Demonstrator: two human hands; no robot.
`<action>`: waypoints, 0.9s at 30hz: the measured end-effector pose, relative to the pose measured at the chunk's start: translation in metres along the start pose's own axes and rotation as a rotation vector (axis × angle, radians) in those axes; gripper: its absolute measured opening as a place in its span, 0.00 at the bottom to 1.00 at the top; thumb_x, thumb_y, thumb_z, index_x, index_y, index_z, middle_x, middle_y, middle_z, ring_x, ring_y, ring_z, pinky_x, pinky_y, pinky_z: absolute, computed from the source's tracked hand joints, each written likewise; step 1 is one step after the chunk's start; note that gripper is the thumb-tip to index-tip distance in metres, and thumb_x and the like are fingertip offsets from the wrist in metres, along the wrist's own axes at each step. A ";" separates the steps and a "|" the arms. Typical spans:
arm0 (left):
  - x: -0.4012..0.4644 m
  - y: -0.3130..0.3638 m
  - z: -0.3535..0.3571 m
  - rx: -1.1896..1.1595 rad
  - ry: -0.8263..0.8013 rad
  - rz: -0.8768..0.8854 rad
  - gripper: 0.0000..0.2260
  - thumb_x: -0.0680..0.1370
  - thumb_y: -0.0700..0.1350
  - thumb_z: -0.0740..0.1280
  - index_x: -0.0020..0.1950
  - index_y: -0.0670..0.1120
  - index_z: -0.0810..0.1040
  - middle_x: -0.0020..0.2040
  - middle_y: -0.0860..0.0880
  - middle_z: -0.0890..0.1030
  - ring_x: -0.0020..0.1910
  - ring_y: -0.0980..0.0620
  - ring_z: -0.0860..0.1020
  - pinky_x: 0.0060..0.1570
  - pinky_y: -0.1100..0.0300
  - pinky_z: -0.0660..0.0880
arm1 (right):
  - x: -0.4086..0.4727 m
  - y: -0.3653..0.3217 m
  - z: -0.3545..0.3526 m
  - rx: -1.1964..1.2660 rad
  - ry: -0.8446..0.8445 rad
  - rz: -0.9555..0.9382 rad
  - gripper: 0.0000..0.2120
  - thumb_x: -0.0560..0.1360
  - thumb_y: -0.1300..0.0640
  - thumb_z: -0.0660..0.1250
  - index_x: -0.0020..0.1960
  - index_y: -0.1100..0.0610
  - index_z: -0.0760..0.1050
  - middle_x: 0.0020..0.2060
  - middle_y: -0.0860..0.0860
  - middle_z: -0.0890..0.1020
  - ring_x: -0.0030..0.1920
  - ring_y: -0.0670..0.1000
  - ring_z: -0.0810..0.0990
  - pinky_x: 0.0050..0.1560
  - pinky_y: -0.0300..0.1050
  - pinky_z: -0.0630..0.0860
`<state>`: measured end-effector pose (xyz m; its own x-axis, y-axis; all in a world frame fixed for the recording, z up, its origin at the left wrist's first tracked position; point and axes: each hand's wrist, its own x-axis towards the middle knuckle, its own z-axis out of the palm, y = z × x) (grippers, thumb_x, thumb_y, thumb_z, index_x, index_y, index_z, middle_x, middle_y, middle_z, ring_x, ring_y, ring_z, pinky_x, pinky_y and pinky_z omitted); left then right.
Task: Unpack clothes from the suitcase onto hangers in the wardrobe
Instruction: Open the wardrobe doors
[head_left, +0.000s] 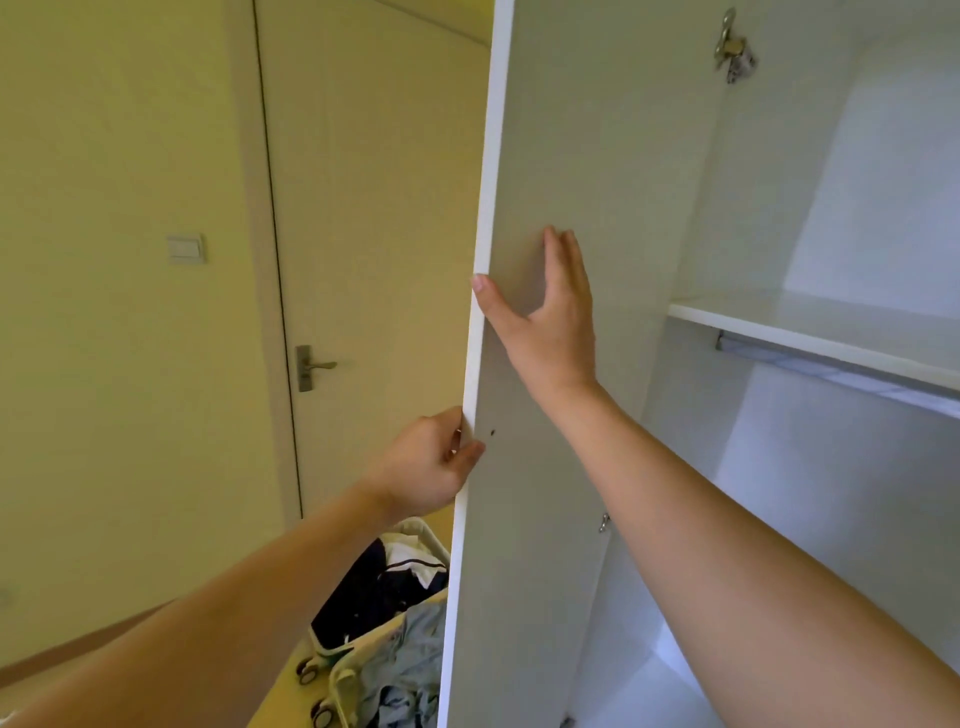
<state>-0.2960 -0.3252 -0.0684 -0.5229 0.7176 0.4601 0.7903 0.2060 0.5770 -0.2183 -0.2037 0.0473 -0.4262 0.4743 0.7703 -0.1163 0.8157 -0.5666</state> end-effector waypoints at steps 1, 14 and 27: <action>0.004 -0.006 -0.004 0.005 0.003 -0.031 0.11 0.79 0.50 0.64 0.42 0.45 0.71 0.34 0.47 0.77 0.33 0.49 0.74 0.36 0.51 0.73 | 0.002 0.000 0.008 -0.017 0.008 -0.004 0.44 0.71 0.33 0.66 0.79 0.51 0.53 0.79 0.48 0.53 0.78 0.45 0.49 0.76 0.45 0.53; 0.039 -0.060 -0.027 0.000 -0.065 -0.139 0.15 0.81 0.54 0.60 0.50 0.42 0.73 0.41 0.41 0.79 0.41 0.40 0.77 0.44 0.42 0.75 | 0.023 0.030 0.074 -0.113 0.007 -0.068 0.45 0.72 0.31 0.62 0.79 0.49 0.47 0.79 0.47 0.45 0.78 0.45 0.44 0.73 0.69 0.46; 0.021 -0.040 -0.022 -0.090 -0.051 -0.249 0.20 0.79 0.61 0.59 0.51 0.44 0.76 0.45 0.42 0.81 0.44 0.41 0.80 0.48 0.42 0.78 | -0.004 0.050 0.059 -0.021 -0.035 -0.151 0.33 0.78 0.39 0.59 0.78 0.54 0.56 0.79 0.52 0.53 0.78 0.50 0.50 0.75 0.63 0.53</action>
<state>-0.3450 -0.3330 -0.0672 -0.6791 0.6851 0.2637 0.6069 0.3219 0.7267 -0.2751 -0.1842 -0.0017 -0.4361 0.3339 0.8357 -0.1627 0.8841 -0.4381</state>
